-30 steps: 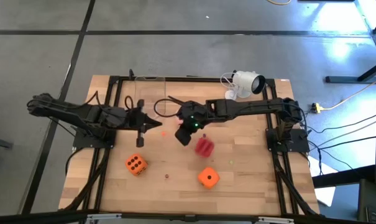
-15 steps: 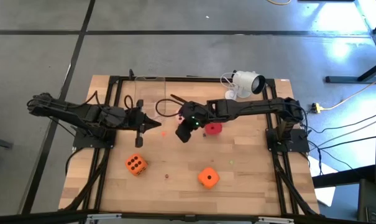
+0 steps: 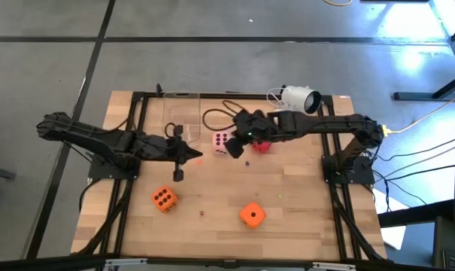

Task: Pick & Place Dice
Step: Put the large pink dice into the transparent bin

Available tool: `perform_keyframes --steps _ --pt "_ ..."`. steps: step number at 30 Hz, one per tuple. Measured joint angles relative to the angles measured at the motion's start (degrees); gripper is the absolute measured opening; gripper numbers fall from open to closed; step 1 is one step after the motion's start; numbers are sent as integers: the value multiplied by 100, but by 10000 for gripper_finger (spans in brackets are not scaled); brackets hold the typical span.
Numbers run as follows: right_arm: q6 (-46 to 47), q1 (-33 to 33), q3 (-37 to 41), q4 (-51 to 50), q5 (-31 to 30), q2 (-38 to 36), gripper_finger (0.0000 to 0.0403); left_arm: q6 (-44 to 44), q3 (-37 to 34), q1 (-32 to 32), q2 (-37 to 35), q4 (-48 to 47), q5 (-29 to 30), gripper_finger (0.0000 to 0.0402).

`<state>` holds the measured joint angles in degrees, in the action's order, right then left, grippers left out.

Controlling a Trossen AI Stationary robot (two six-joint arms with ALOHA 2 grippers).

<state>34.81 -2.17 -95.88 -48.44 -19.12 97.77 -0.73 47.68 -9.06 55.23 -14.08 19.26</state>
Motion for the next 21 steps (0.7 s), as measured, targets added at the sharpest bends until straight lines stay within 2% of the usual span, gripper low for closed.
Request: perform_keyframes --steps 4,12,17,21 --pt "252 0 0 -762 -521 -339 44 199 190 159 446 12 -59 2" --pt "1075 -74 0 -2103 -854 -886 149 1024 481 621 1280 -95 -955 13" --pt "1534 -218 0 -2490 -853 -1109 205 1391 727 873 1721 -253 -1007 72" --pt "1697 -309 0 -2680 -914 -1167 223 1773 949 1026 1999 -232 -815 135"
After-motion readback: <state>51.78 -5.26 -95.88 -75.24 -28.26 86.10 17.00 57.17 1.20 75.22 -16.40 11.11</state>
